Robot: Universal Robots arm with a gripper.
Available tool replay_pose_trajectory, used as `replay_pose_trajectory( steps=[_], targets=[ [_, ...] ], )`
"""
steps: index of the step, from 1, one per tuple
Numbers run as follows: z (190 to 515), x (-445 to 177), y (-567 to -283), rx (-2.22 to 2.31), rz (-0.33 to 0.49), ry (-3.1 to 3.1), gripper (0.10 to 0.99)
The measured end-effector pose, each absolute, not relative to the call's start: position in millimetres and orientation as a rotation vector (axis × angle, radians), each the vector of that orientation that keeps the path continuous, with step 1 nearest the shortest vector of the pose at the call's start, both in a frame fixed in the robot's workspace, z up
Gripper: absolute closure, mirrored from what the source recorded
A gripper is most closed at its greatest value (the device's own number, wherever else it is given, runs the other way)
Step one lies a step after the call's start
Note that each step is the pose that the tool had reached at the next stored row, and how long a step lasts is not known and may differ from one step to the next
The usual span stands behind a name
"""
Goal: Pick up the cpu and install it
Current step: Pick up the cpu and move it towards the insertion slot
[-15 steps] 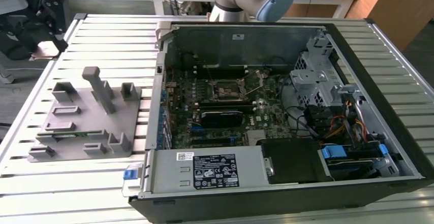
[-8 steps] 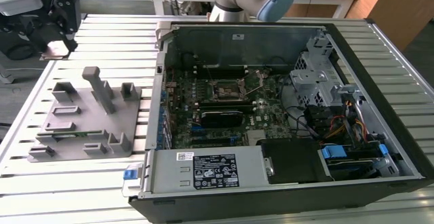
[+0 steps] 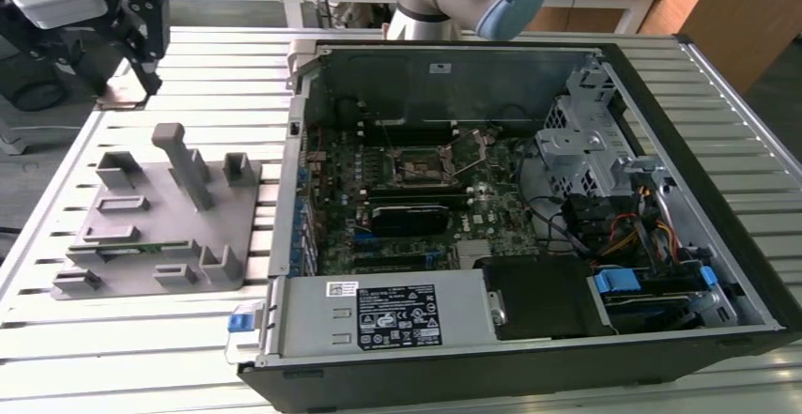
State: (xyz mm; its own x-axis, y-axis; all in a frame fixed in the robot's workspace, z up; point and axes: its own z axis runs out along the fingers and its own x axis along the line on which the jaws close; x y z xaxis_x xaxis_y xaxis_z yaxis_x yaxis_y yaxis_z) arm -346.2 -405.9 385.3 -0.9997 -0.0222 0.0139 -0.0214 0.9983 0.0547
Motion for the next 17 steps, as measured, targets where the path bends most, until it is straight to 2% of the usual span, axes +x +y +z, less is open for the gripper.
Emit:
replay_pose_trajectory(
  steps=[17],
  targets=[
    [385,-310,-405,0.034,-0.085,-3.126,0.557]
  ],
)
